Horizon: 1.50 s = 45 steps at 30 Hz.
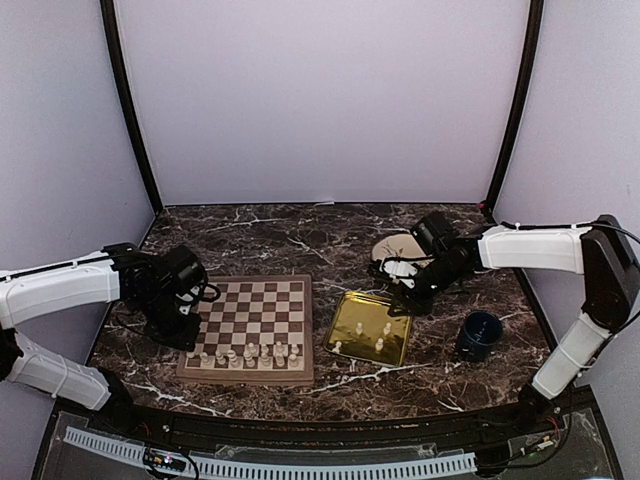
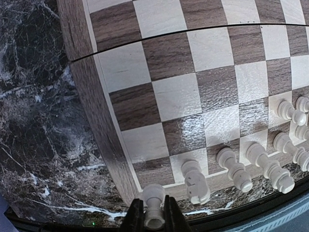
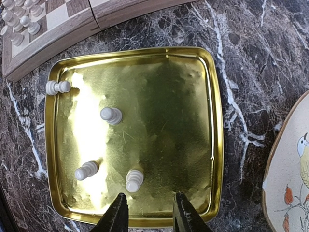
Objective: Set up the chess pieces on the board
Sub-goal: Place the rook at a1.
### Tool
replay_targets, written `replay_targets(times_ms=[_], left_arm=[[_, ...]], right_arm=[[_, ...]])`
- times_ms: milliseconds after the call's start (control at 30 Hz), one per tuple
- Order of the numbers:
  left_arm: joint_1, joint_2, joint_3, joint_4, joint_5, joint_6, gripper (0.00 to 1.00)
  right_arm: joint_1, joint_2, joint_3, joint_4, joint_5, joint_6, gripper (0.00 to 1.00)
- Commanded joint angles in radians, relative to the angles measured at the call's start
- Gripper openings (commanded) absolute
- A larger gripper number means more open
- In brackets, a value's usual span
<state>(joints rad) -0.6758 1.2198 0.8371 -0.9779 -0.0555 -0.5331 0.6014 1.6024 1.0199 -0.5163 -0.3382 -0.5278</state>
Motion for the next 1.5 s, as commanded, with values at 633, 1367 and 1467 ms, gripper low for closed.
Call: replay_targets(times_ms=[633,1367,1467], left_arm=[[0.008,0.09,-0.023,0.005,0.045,-0.005,0.08],[0.009,0.096,-0.007,-0.015,-0.001,-0.016,0.29],[0.009,0.084,0.022,-0.053,-0.032,-0.019,0.29]], right_arm=[[-0.003,0.027,0.019,-0.01,-0.019,-0.017,0.33],[-0.003,0.018,0.02,-0.017,-0.03,-0.02,0.34],[-0.002,0.015,0.029,-0.026,-0.033,-0.019,0.33]])
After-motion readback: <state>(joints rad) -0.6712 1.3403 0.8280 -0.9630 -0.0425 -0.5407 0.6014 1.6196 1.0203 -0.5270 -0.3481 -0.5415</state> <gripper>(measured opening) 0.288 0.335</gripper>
